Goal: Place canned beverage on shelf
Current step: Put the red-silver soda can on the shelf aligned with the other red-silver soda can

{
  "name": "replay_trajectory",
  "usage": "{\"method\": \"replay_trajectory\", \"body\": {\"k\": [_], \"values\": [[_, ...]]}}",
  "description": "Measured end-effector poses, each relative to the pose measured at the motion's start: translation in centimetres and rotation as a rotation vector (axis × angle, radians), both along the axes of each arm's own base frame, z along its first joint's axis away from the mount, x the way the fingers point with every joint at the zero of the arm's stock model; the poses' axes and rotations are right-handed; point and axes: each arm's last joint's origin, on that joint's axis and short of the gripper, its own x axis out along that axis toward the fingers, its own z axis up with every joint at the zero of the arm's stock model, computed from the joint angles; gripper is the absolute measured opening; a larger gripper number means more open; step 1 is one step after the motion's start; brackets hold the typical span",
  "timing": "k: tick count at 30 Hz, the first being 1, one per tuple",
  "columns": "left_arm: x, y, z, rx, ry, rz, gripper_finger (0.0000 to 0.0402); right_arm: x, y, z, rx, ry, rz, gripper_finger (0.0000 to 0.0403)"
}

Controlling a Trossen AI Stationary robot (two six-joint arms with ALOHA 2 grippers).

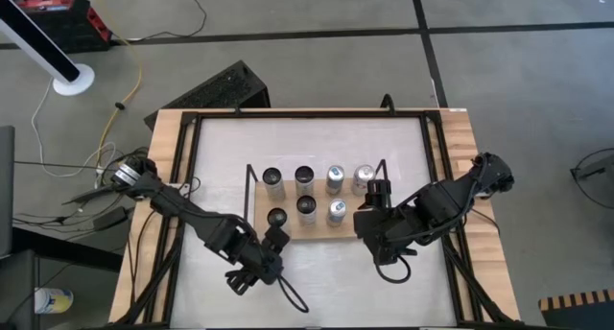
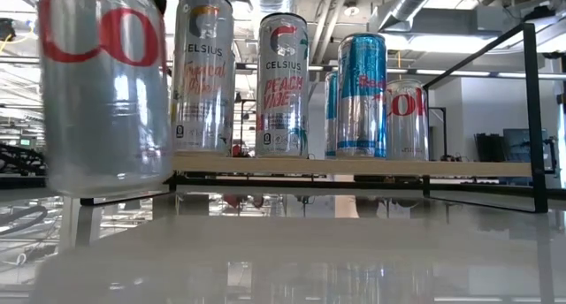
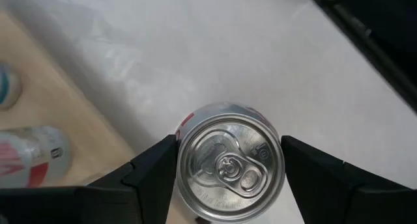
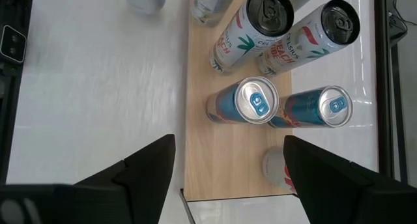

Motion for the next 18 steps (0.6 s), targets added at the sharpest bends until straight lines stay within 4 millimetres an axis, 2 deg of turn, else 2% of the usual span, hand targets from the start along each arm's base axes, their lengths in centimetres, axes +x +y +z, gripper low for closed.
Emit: {"method": "replay_trajectory", "body": {"k": [10,18], "values": [[0.4,0.3,2.3,0.009,-0.037,0.007,0.0238,0.0,0.0,0.0,0.0,0.0,0.0,0.031],[-0.1,-0.9,2.7,-0.035,-0.041,-0.045,0.0238,0.0,0.0,0.0,0.0,0.0,0.0,0.031]]}}
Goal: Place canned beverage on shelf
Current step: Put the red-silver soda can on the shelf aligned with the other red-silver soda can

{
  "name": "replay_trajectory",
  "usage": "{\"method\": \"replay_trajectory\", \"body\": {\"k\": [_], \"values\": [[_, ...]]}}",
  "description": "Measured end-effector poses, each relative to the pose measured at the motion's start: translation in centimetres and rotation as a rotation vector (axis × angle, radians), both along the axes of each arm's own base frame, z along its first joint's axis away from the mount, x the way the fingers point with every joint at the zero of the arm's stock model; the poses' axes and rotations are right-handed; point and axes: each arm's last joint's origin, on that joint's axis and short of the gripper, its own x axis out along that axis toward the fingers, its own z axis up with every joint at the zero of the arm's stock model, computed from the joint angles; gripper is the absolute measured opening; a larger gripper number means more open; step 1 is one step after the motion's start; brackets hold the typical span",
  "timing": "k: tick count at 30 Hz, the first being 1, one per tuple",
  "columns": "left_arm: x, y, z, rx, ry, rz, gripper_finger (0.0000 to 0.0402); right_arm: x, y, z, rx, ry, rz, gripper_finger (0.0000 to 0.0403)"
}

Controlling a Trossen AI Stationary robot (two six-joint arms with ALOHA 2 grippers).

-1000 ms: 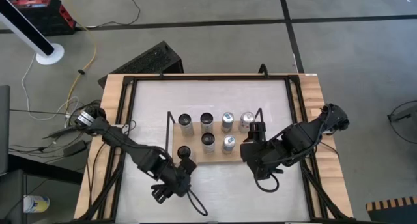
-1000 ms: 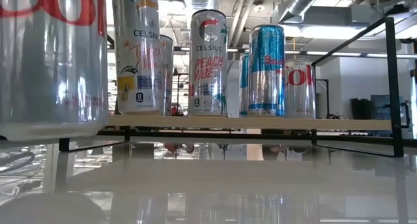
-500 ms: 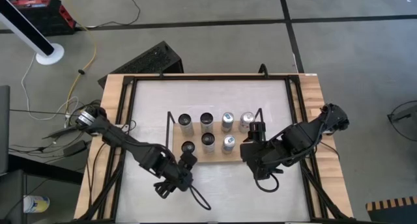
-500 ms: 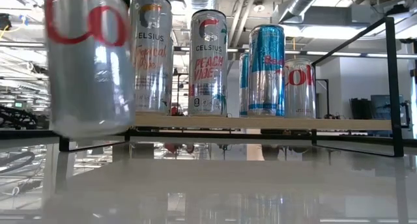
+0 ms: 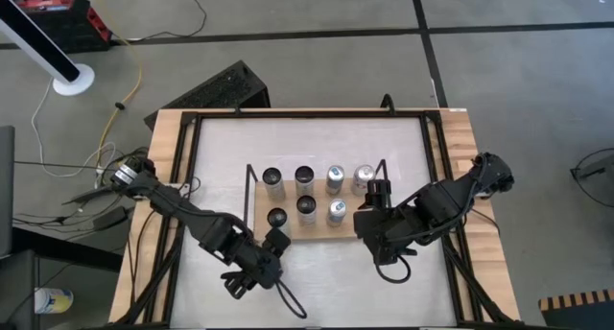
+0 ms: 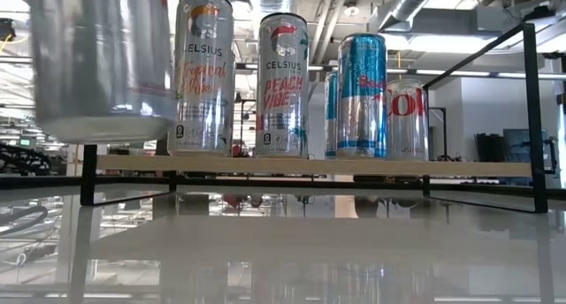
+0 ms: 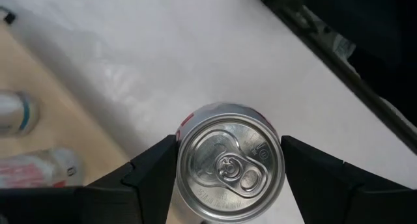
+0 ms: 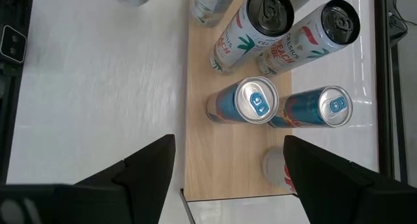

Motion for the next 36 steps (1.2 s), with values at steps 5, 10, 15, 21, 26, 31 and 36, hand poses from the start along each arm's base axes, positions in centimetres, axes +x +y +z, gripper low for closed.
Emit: {"method": "replay_trajectory", "body": {"k": [5,10,15,21,26,31,36], "values": [[0.0,-1.1,-0.3,-0.019,-0.01,-0.032,0.0238,0.0,0.0,0.0,0.001,-0.002,0.0,0.031],[0.3,-1.6,-1.4,-0.013,0.029,-0.038,0.0238,0.1,0.0,0.0,0.005,-0.009,0.0,0.031],[0.7,-2.0,-2.9,-0.004,0.1,-0.052,0.0238,0.1,0.1,0.0,0.007,-0.012,0.0,0.031],[0.8,-2.1,-3.0,-0.013,0.1,-0.05,0.0238,0.1,0.1,0.1,0.006,-0.013,0.005,0.031],[0.8,-2.1,-3.0,-0.028,0.11,-0.017,0.0247,0.1,0.1,0.1,0.006,-0.014,0.005,0.031],[0.8,-2.1,-3.0,-0.026,0.108,-0.015,0.0255,0.1,0.1,0.1,0.006,-0.014,0.007,0.031],[0.8,-2.0,-2.9,-0.024,0.101,-0.012,0.0255,0.1,0.1,0.1,0.006,-0.014,0.007,0.031]]}}
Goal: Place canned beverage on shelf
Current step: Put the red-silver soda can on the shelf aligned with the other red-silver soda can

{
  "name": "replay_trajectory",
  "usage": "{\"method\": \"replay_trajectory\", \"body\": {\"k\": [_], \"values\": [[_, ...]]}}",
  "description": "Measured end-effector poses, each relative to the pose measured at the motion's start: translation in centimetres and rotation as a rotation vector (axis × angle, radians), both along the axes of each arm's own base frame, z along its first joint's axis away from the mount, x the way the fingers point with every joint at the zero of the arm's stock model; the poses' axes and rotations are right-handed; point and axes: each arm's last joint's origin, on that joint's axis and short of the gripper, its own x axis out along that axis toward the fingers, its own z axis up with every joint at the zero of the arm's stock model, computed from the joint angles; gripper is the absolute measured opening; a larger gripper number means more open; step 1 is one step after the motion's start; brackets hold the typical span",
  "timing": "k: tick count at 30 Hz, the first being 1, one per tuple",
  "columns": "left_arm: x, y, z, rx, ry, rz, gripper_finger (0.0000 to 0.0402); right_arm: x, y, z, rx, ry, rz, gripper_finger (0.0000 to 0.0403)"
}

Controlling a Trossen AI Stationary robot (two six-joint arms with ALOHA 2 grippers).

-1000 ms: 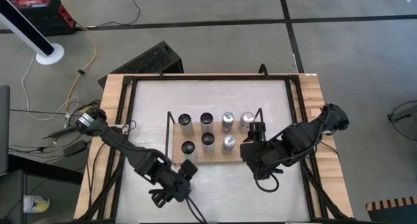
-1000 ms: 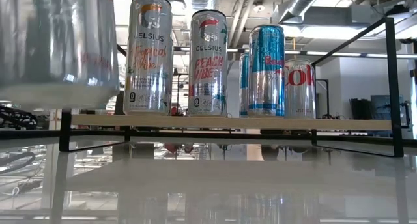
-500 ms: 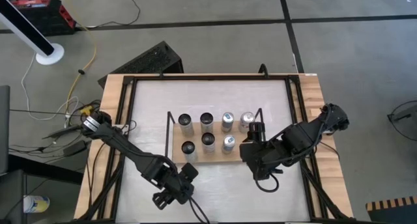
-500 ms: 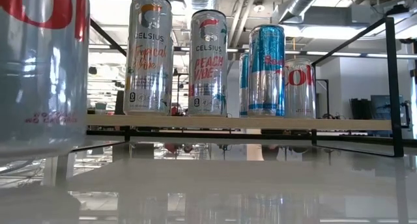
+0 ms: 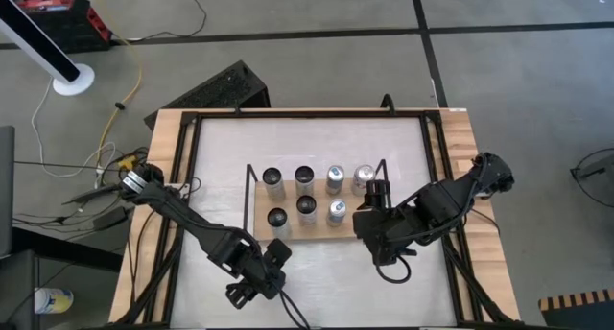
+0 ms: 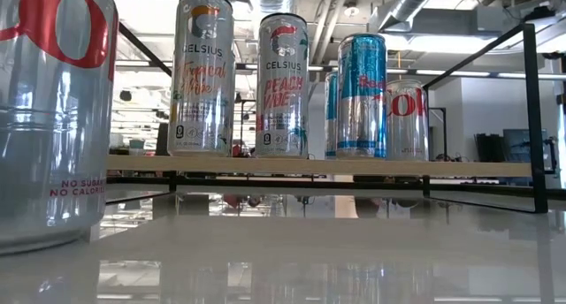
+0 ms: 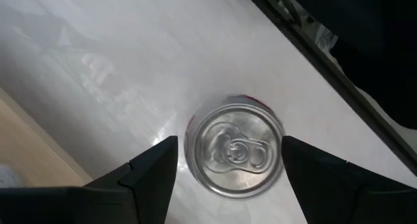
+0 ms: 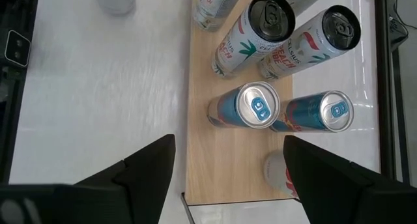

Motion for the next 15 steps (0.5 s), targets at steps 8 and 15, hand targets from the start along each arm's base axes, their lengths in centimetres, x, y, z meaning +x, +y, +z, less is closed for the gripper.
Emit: {"method": "replay_trajectory", "body": {"k": [8,15], "values": [[-0.1,0.1,0.1,0.014,-0.003,0.006,0.0257,0.0,0.0,0.0,0.001,-0.001,0.0,0.031],[-0.9,0.7,1.3,-0.011,0.005,0.058,0.0257,1.0,0.8,0.0,0.041,-0.073,0.008,0.031]]}}
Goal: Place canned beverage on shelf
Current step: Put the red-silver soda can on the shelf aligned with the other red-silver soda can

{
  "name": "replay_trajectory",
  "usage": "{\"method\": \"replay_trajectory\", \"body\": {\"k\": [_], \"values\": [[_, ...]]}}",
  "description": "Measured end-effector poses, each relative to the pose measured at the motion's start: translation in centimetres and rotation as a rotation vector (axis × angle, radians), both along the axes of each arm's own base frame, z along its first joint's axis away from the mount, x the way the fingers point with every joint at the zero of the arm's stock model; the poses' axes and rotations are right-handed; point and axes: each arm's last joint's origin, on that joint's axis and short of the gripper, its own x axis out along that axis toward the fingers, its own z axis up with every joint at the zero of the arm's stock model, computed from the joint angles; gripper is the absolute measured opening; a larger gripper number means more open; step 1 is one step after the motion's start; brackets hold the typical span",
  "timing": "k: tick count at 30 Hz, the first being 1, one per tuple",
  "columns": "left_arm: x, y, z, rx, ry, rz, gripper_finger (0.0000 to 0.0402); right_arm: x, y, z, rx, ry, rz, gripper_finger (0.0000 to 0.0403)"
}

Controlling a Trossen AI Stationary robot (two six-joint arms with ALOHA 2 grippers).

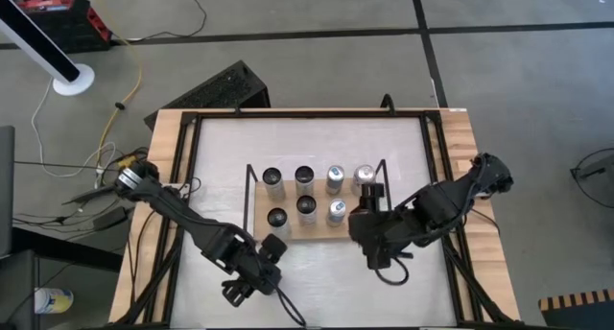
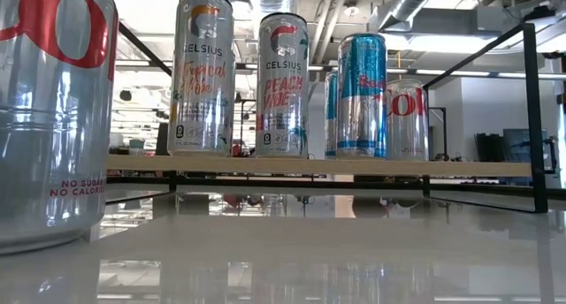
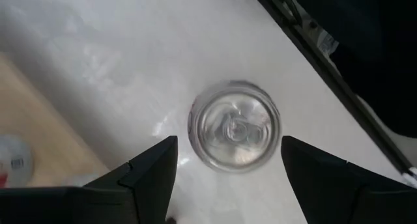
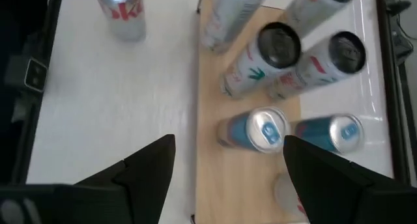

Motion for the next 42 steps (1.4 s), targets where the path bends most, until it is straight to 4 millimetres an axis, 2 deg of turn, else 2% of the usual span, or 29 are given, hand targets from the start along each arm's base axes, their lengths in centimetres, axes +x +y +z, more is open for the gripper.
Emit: {"method": "replay_trajectory", "body": {"k": [4,8,13,16,21,24,27,30,32,36,40,42], "values": [[-1.5,1.0,1.1,0.015,0.053,0.107,0.0257,0.4,1.7,-1.5,-0.033,0.022,0.07,0.031],[-4.3,1.9,2.0,0.141,0.134,0.26,0.0257,0.8,4.2,-4.4,-0.062,-0.028,0.135,0.031],[-8.4,0.9,2.4,0.246,0.015,0.346,0.0257,2.3,6.9,-8.7,-0.077,-0.206,0.233,0.031],[-10.7,0.3,2.0,0.214,-0.074,0.347,0.0257,3.9,7.2,-11.0,-0.079,-0.315,0.267,0.031],[-13.8,0.7,1.5,0.178,-0.298,0.372,0.0257,6.6,5.7,-12.5,-0.094,-0.459,0.226,0.0309],[-15.2,1.2,0.8,0.148,-0.425,0.388,0.0257,7.7,4.9,-13.9,-0.123,-0.432,0.218,0.0295],[-16.1,1.9,0.0,0.097,-0.494,0.392,0.0257,8.7,4.4,-14.8,-0.134,-0.42,0.21,0.0269],[-16.5,2.5,-0.6,0.038,-0.518,0.402,0.0257,9.3,4.8,-15.2,-0.109,-0.447,0.234,0.0229],[-16.7,2.8,-0.7,0.008,-0.532,0.411,0.0257,9.6,5.1,-15.7,-0.113,-0.452,0.274,0.0193],[-16.8,3.0,-1.5,-0.016,-0.567,0.383,0.0257,11.0,6.0,-18.1,-0.133,-0.47,0.36,0.0108],[-16.9,3.1,-2.2,-0.025,-0.59,0.364,0.0257,12.1,5.7,-19.5,-0.128,-0.479,0.385,0.0028],[-16.9,3.2,-2.3,-0.024,-0.587,0.366,0.0257,12.3,5.3,-19.4,-0.116,-0.481,0.392,0.0015]]}}
